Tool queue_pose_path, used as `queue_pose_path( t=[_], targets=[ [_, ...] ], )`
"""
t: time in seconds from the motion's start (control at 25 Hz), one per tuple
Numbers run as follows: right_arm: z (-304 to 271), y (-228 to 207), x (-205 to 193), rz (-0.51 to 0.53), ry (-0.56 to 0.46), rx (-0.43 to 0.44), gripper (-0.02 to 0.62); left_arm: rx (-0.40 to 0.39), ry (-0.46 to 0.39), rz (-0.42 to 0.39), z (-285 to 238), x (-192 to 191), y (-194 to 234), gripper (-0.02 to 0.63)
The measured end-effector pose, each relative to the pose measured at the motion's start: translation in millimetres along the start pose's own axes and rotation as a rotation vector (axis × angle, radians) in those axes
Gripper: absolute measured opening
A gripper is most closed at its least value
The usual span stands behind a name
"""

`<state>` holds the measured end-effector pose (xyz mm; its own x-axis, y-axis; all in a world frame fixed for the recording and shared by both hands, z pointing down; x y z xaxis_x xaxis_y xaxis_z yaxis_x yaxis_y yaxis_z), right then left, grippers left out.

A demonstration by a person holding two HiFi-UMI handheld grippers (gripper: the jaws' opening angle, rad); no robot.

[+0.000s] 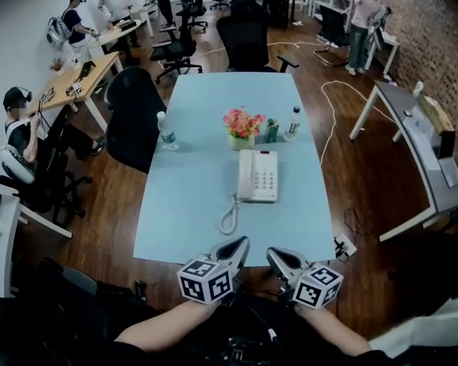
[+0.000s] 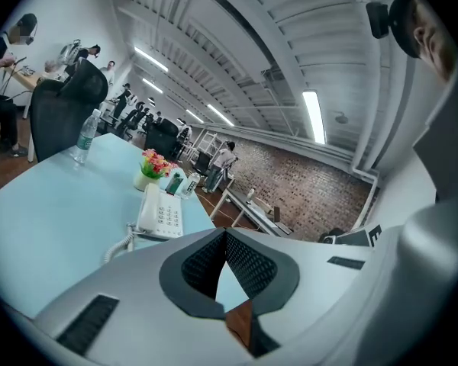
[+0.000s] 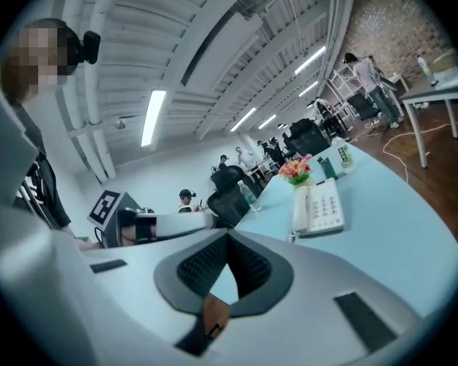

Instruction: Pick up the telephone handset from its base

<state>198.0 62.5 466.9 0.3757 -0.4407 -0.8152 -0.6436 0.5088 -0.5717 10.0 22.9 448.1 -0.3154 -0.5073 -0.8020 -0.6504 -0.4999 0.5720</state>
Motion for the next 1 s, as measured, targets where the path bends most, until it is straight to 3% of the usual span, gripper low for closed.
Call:
queue_pose_path(
  t=[0.48, 0.68, 0.8, 1.0],
  targets=[
    [-121, -9, 6, 0.026, 0.02, -0.117, 0.014, 0.004, -0.014, 0.1, -4, 48, 121, -0.009],
    [-155, -9, 10, 0.06, 0.057, -0.119, 0.015, 0.037, -0.008, 0.136, -7, 57, 158, -0.009],
    [-169, -27, 13, 0.104, 0.085, -0.165, 0.015, 0.05, -0.024, 0.14, -11, 61, 175, -0.009],
    [-202, -85, 23, 0.181, 0.151, -0.31, 0.036, 0.114, -0.083, 0.183, -11, 62, 190, -0.009]
  ],
)
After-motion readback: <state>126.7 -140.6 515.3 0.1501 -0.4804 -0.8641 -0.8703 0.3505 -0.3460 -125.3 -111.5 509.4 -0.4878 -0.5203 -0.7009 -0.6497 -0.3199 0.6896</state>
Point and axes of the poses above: the fingertips, and each gripper's own axes: z backward along the fingers, y to its left, x out of its top, the point moved 9 cm from there along z, backward along the fingers, and after that the axes turned 9 degrees about -y, right-handed, at the moved point
